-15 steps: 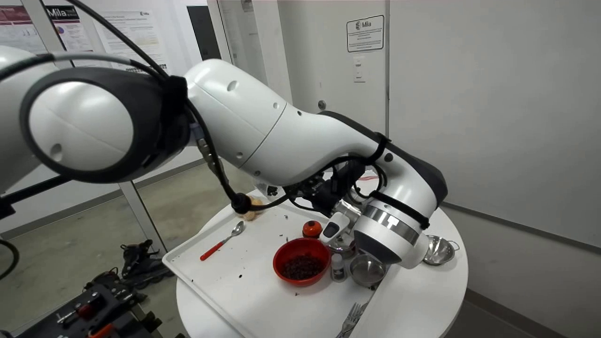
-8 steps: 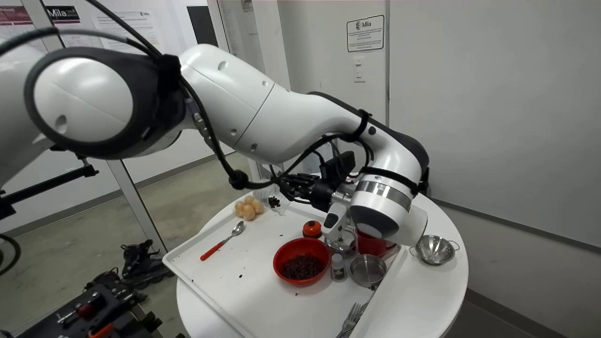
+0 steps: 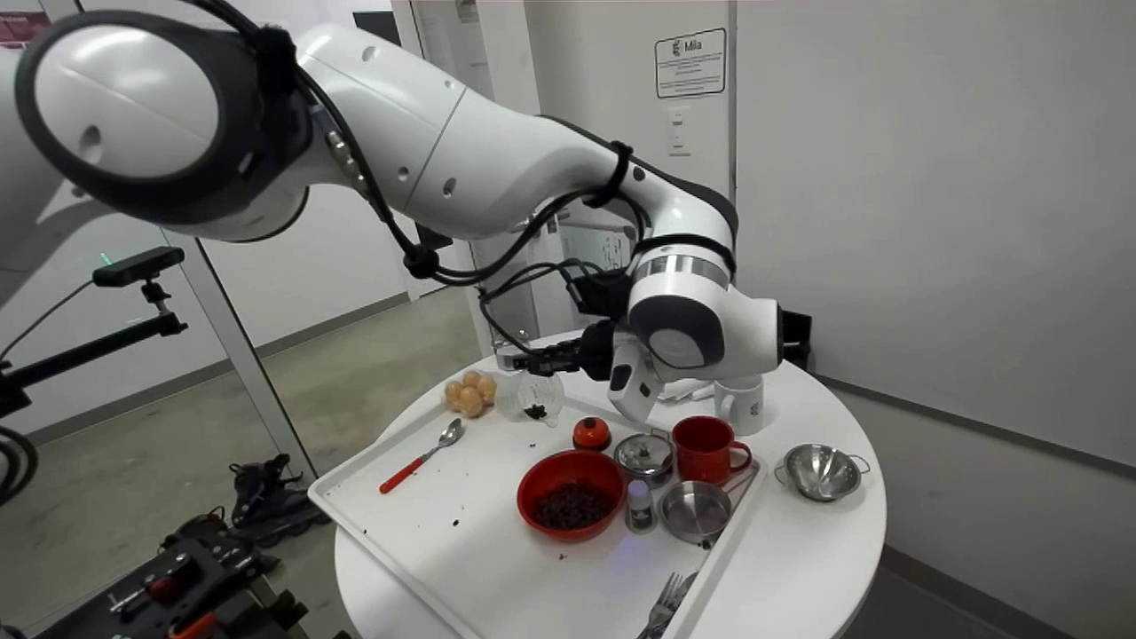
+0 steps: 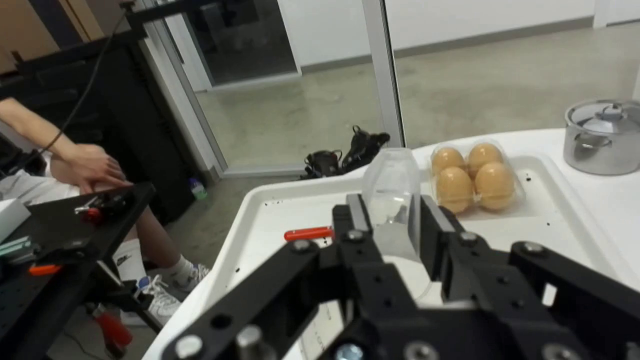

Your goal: Pour some of the objects from the jag to the red bowl

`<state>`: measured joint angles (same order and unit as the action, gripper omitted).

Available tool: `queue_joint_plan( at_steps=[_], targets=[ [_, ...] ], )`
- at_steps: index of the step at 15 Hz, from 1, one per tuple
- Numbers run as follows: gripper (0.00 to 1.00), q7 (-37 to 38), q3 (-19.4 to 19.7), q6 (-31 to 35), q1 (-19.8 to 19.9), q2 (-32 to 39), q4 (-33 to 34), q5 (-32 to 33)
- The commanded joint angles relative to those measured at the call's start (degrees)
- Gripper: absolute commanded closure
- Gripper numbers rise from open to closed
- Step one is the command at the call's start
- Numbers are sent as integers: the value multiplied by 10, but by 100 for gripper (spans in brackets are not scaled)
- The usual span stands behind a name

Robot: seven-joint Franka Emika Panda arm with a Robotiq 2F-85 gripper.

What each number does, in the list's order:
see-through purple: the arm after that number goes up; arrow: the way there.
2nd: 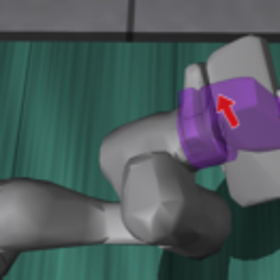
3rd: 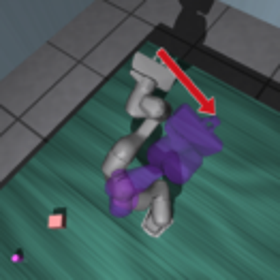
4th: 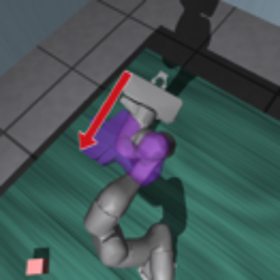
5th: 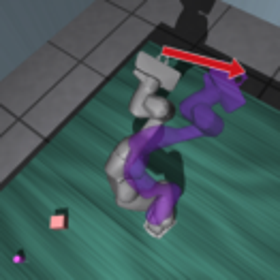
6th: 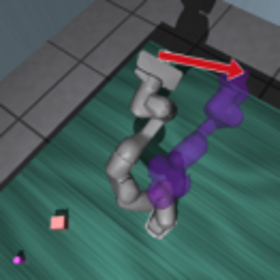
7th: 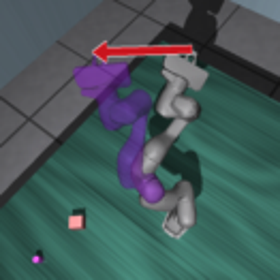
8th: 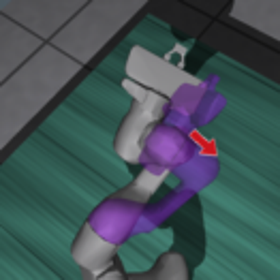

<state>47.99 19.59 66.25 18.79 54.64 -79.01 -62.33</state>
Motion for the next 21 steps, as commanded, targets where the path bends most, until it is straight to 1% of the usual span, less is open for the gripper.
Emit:
queue_joint_plan(
  at_steps=[1,6,8,10,13,16,21],
  targets=[
    [90,-17,9,115,-57,-85,-94,56],
    [90,-15,-4,284,-134,-185,-199,141],
    [90,-8,-15,350,-161,-219,-237,178],
    [90,3,-31,401,-181,-245,-269,214],
    [90,18,-58,449,-195,-267,-307,258],
    [90,28,-81,479,-196,-269,-337,291],
    [90,62,-97,548,-200,-258,-383,339]
  ],
)
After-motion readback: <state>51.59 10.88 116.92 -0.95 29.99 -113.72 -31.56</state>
